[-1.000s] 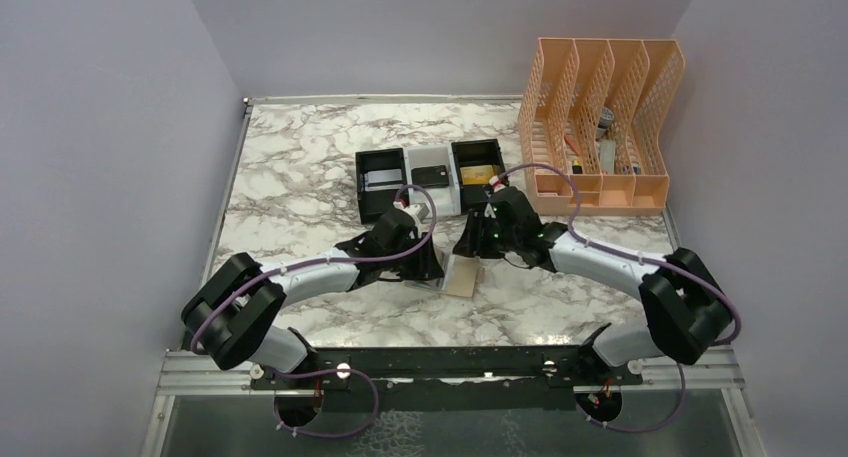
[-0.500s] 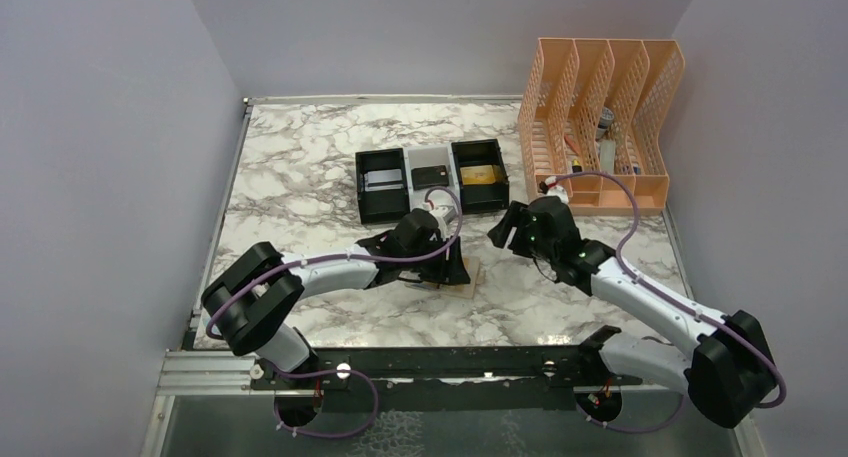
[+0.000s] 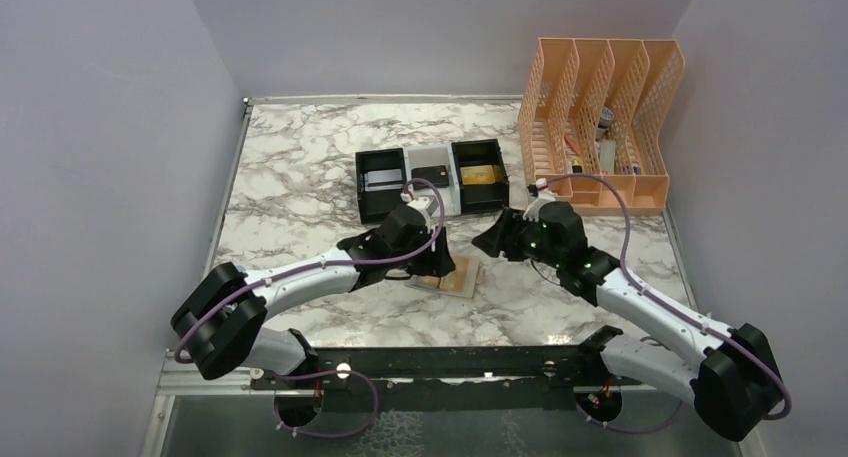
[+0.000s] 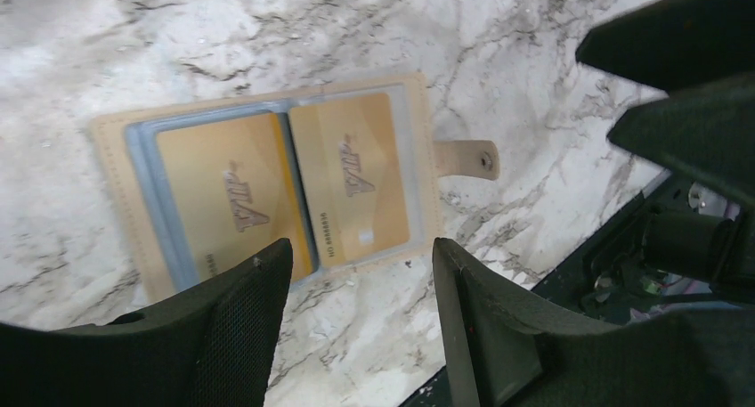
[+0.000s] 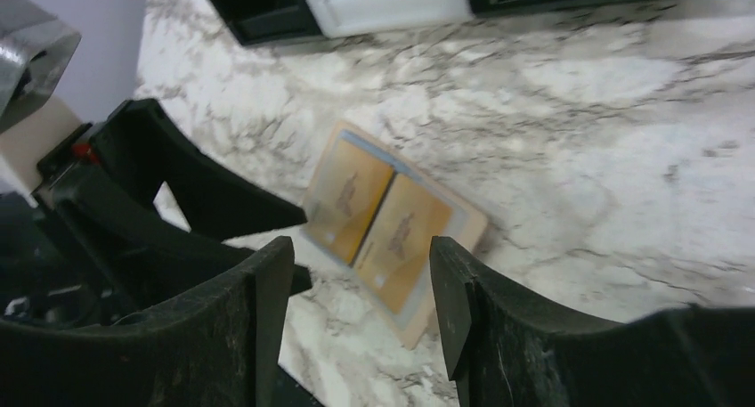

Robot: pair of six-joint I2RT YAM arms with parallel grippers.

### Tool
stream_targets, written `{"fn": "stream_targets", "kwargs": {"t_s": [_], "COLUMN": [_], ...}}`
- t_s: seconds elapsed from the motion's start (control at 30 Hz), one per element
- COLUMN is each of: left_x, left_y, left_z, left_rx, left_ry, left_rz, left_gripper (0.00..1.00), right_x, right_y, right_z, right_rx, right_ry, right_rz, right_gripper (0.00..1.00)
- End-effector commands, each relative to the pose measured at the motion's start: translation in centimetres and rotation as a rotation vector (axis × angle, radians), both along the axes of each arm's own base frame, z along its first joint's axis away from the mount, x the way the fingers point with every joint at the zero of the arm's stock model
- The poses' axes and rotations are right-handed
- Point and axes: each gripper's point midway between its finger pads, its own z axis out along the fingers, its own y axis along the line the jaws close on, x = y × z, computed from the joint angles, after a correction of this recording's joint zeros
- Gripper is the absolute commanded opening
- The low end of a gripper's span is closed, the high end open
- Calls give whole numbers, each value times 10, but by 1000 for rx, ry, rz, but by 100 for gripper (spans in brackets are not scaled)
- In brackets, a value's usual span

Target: Take the credit cards out of the card holder

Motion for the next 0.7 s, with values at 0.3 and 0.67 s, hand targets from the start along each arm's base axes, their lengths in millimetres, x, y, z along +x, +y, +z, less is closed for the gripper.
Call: {"fn": "stream_targets", "kwargs": {"t_s": [0.3,0.67], "left_x": [18,17], "left_y": [34,0], "left_z": [6,30], "left_rx": [-95,-286], "left_ry": [-20,-11], "left_rz": [132,7], "left_gripper": [75,74], "right_x": [-29,-34], "right_y": [69,26], "right_z": [-28,-139], "right_rx": [128,-126], "right_ry": [164,383], "right_rz": [445,260], "right_gripper": [36,23]}}
